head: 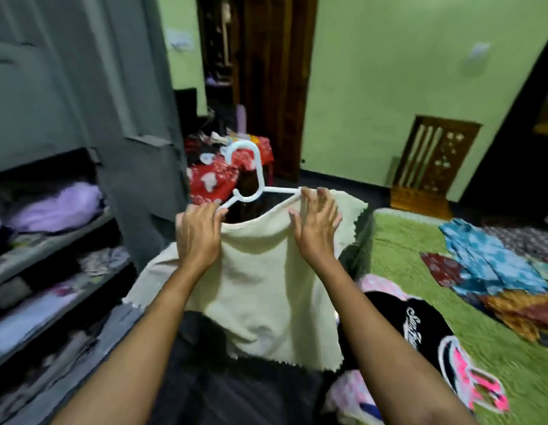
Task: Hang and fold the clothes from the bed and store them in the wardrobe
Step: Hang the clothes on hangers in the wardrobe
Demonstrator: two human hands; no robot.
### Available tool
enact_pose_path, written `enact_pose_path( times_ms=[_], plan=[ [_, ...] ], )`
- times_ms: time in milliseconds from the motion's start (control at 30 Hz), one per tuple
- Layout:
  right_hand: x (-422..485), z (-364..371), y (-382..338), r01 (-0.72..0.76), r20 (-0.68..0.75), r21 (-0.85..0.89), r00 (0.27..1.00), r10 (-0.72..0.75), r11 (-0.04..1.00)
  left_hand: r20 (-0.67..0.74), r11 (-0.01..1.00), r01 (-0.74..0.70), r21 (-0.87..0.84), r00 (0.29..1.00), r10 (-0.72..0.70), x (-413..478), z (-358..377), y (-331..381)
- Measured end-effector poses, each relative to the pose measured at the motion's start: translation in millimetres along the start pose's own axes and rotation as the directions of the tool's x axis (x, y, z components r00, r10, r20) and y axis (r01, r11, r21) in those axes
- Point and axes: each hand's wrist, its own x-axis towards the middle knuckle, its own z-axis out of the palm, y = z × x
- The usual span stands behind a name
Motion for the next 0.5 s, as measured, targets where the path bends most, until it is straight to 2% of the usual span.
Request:
enact_pose_path(
  times_ms=[100,167,233,333,400,500],
  plan=[
    [25,6,-43,0.159,-0.008,-0.103,0.987,-0.161,0.982,-0.169,0.992,0.078,0.097,0.984,-0.061,21,-42,-33],
    [45,5,-72,0.209,-0.017,-0.117,0.977,-0.212,0.971,-0.247,0.986,0.094,0.138,0.967,-0.058,39,-66,-53],
    [60,0,-95,0.251,0.086,-0.117,0.967,-0.242,0.961,-0.288,0.988,0.104,0.113,0.955,-0.068,54,-82,-66],
    [77,-8,-143,0.385,0.316,-0.147,0.891,-0.326,0.911,-0.326,0.977,0.200,0.067,0.930,-0.168,85,-113,-95],
    [86,-12,-174,0.415,0.436,-0.024,0.823,-0.364,0.910,-0.333,0.952,0.302,0.059,0.905,-0.266,109,-136,-116],
    [104,-14,-216,0.408,0.413,0.371,0.732,-0.542,0.834,-0.348,0.917,0.399,0.001,0.860,-0.374,147,-174,-146]
  ],
)
